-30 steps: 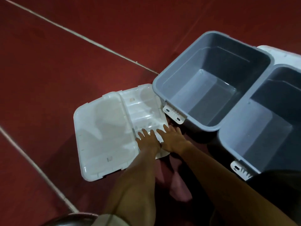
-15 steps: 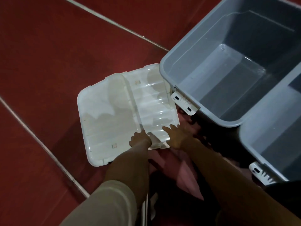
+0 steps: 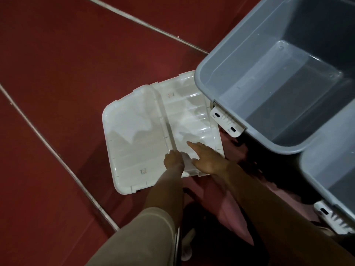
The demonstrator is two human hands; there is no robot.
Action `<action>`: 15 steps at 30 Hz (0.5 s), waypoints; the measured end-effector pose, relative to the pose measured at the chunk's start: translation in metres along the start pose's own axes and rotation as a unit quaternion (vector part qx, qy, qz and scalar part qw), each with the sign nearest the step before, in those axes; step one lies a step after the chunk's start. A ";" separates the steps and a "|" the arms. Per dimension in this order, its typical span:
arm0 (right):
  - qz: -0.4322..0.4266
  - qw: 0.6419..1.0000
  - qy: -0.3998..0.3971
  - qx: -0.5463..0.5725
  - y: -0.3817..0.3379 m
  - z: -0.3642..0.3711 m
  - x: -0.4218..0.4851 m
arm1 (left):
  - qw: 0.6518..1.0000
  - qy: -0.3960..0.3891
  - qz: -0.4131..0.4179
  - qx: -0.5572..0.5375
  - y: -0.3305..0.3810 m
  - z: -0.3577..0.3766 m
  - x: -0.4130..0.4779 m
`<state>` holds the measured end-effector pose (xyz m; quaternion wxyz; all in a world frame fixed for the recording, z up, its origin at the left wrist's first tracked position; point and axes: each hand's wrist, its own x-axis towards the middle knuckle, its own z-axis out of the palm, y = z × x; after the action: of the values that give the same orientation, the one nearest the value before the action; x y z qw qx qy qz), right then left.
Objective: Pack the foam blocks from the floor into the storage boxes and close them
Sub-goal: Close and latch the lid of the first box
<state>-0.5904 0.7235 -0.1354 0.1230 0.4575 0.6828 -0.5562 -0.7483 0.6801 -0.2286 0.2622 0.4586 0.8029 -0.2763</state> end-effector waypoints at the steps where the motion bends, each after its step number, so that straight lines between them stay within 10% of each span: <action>1: 0.005 1.000 0.002 0.003 0.001 -0.001 -0.003 | 1.000 0.020 0.000 0.007 -0.001 0.001 0.000; 15: 0.025 0.998 0.051 -0.023 -0.014 -0.018 -0.028 | 0.989 0.075 -0.055 -0.118 0.027 -0.066 0.002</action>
<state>-0.5790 0.7255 -0.1011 0.1124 0.4994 0.6889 -0.5132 -0.7365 0.7373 -0.1887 0.2380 0.3989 0.8712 -0.1590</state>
